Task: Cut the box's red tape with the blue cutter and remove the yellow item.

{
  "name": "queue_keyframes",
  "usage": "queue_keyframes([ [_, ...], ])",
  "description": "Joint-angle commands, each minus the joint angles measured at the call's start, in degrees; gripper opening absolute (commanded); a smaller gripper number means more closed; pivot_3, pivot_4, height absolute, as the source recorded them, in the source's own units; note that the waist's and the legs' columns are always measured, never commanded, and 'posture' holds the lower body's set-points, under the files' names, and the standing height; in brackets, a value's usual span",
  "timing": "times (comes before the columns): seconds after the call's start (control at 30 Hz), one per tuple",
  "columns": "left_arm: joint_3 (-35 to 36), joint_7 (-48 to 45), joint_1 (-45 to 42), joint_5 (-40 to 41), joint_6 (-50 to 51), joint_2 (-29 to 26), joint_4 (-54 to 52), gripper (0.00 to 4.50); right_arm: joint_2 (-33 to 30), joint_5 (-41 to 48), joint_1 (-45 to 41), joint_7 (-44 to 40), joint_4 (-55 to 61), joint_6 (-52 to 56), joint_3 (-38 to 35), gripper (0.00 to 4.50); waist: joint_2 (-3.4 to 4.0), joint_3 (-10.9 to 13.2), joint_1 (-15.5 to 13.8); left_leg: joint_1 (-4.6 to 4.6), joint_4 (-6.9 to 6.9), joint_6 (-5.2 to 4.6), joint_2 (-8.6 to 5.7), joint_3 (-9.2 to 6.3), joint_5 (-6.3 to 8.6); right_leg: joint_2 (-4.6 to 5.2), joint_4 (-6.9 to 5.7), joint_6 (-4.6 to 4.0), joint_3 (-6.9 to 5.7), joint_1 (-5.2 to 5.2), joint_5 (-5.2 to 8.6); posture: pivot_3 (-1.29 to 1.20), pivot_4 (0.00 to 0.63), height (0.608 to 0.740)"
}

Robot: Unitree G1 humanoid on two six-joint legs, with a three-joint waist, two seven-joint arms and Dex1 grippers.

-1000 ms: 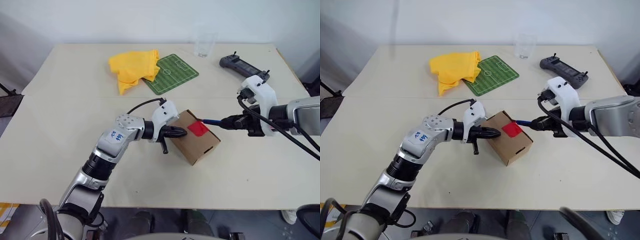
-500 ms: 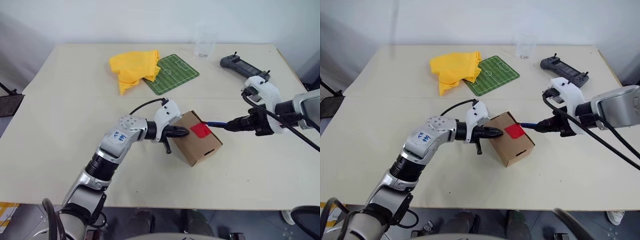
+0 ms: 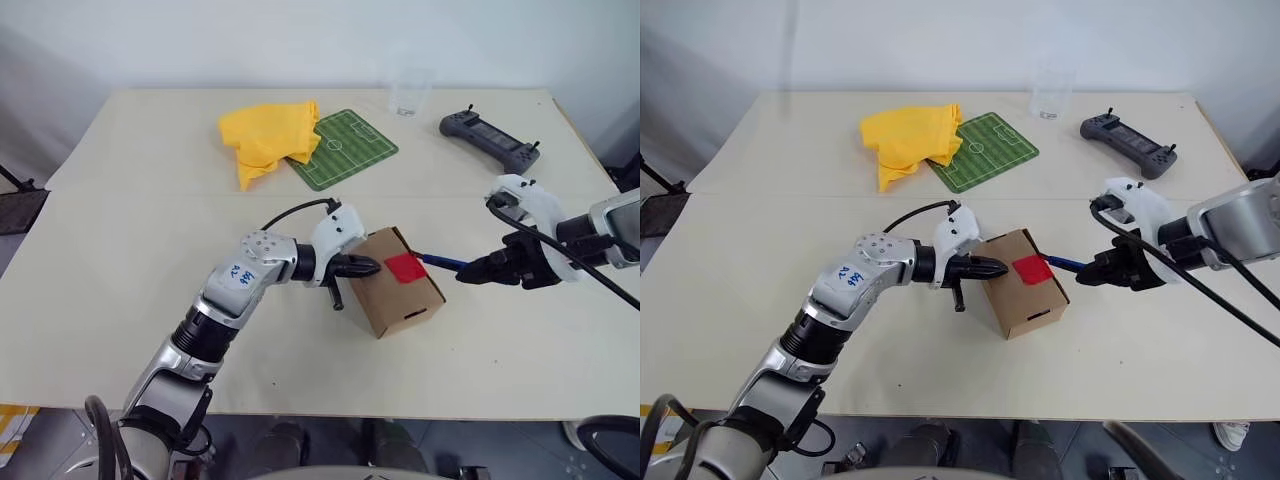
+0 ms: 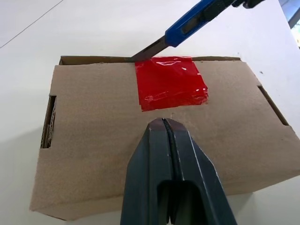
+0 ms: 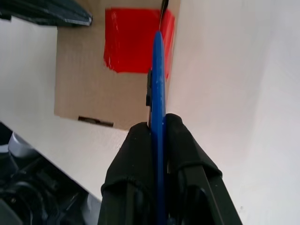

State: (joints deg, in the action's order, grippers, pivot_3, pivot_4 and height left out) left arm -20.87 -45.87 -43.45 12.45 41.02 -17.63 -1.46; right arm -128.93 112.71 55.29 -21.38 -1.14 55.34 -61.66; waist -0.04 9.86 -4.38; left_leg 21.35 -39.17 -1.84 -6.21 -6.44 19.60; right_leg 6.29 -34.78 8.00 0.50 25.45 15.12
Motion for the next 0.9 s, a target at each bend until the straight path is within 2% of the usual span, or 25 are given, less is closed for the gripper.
queue_keyframes([
  [0.03, -4.9, -1.3, 0.8, -4.0, -0.8, -1.7, 3.1, 0.0, -0.1, 0.3, 2.3, -0.1, -0.7, 3.0, -3.6, 0.1, -0.01, 0.0, 0.0, -0.02, 0.0, -0.01, -0.01, 0.01, 0.0, 0.0, -0.01, 0.0, 0.01, -0.01, 0.0, 0.0, 0.15, 0.74],
  [0.3, -9.8, -5.1, -1.9, -8.7, -5.1, -3.0, 6.9, 0.0, -0.1, 0.3, 6.7, 2.9, -2.0, 4.3, -10.1, 0.1, -0.08, -0.4, 0.0, -0.15, -0.01, -0.04, -0.01, 0.1, 0.0, -0.06, -0.08, 0.01, 0.09, -0.09, -0.01, 0.0, 0.15, 0.74],
  [0.5, -11.3, -6.2, -4.3, -11.6, -7.7, -1.8, 11.0, 0.0, -0.1, 0.3, 9.7, 2.8, -2.3, 6.2, -13.6, 0.1, -0.19, -1.2, 0.0, -0.19, -0.02, -0.11, -0.04, 0.14, -0.01, -0.14, -0.09, 0.04, 0.14, -0.12, -0.02, 0.0, 0.15, 0.74],
  [0.73, -11.3, -6.7, -4.5, -12.7, -7.8, -0.8, 12.3, 0.0, -0.1, 0.3, 11.0, 1.8, -1.4, 9.9, -14.1, 0.1, -0.25, -1.5, 0.0, -0.69, -0.02, -0.22, -0.02, 0.26, 0.03, -0.21, 0.2, 0.15, 0.33, -0.65, -0.08, 0.0, 0.15, 0.74],
  [0.9, -10.8, -6.7, -3.8, -12.9, -7.1, -0.4, 11.8, 0.0, -0.1, 0.3, 12.5, 3.7, -1.7, 8.7, -14.3, 0.1, -0.25, -1.5, 0.0, -1.14, 0.02, -0.46, 0.04, 0.51, 0.19, -0.36, 0.46, 0.25, 0.68, -1.08, -0.13, 0.0, 0.15, 0.74],
])
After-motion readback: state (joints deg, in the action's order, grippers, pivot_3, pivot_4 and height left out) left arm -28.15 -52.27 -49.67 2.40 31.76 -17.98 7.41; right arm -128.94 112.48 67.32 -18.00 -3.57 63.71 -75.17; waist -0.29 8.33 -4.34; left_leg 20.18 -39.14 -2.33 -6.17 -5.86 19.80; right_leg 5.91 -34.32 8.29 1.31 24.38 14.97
